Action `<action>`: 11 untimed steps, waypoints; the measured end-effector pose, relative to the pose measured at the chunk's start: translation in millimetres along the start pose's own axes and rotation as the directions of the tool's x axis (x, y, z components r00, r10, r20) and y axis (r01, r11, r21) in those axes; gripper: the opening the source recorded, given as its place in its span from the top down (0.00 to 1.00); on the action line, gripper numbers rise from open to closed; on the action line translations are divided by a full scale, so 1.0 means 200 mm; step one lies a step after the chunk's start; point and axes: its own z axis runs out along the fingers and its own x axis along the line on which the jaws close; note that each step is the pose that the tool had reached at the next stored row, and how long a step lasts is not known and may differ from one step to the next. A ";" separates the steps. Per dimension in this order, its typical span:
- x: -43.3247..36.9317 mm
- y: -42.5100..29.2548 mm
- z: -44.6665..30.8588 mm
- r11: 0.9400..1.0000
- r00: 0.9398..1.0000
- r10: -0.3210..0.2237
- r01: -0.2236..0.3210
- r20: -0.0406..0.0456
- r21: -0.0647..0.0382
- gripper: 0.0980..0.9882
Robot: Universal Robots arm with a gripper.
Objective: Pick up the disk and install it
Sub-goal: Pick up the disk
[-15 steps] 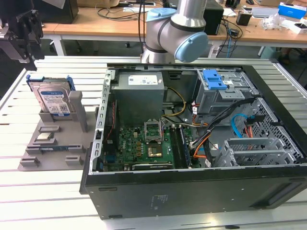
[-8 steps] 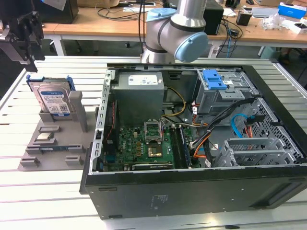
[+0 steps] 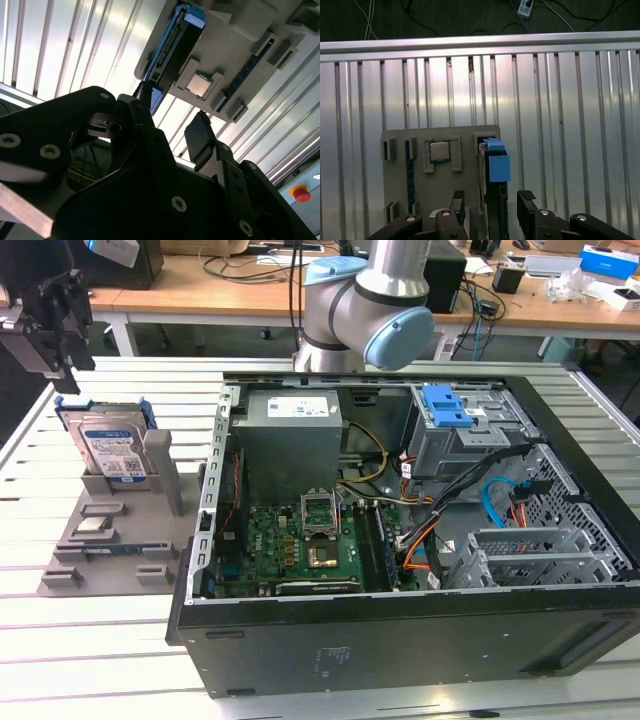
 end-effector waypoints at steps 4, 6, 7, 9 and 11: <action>0.001 -0.002 0.036 1.000 1.000 0.000 0.000 0.000 0.000 0.50; 0.001 -0.002 0.053 1.000 1.000 0.000 0.000 0.000 0.000 0.50; 0.001 -0.003 0.059 1.000 1.000 0.000 0.000 0.000 0.000 0.50; -0.006 -0.003 0.070 1.000 1.000 0.000 0.000 0.000 0.000 0.50; -0.022 -0.002 0.074 1.000 1.000 -0.002 0.002 0.000 0.000 0.50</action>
